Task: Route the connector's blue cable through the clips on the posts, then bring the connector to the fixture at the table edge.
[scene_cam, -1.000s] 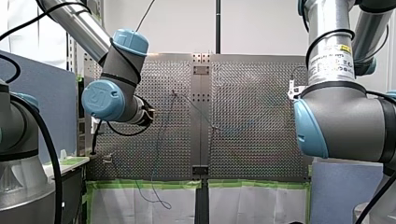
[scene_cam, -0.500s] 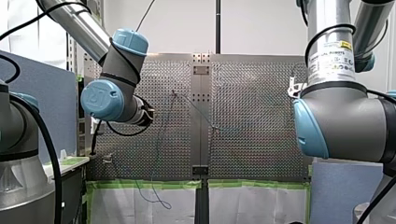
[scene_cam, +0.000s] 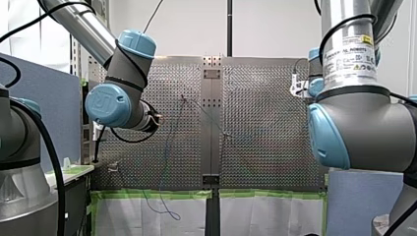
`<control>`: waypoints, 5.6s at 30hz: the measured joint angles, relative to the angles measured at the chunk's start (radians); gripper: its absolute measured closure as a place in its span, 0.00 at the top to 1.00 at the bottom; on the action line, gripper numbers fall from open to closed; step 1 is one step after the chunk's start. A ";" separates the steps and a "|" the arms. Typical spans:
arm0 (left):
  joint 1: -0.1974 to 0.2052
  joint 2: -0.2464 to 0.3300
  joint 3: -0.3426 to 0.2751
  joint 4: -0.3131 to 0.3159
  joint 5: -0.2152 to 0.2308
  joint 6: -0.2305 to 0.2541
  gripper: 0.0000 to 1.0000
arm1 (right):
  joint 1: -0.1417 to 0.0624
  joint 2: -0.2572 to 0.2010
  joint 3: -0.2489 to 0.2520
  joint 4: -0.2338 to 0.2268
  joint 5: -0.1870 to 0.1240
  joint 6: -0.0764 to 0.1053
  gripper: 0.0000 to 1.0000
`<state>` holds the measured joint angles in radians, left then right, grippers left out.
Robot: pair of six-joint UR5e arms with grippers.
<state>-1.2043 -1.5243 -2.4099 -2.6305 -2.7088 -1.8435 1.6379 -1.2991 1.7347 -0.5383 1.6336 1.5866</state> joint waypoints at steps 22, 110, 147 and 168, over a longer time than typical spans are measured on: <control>0.033 -0.032 0.012 0.076 0.055 -0.039 1.00 | 0.193 -0.012 0.124 -0.050 0.193 -0.026 1.00; 0.563 -0.093 -0.104 0.412 0.562 -0.003 1.00 | 0.719 0.183 0.122 -0.089 0.365 0.063 1.00; 0.563 -0.093 -0.104 0.412 0.562 -0.003 1.00 | 0.719 0.183 0.122 -0.089 0.365 0.063 1.00; 0.563 -0.093 -0.104 0.412 0.563 -0.003 1.00 | 0.719 0.183 0.122 -0.089 0.365 0.063 1.00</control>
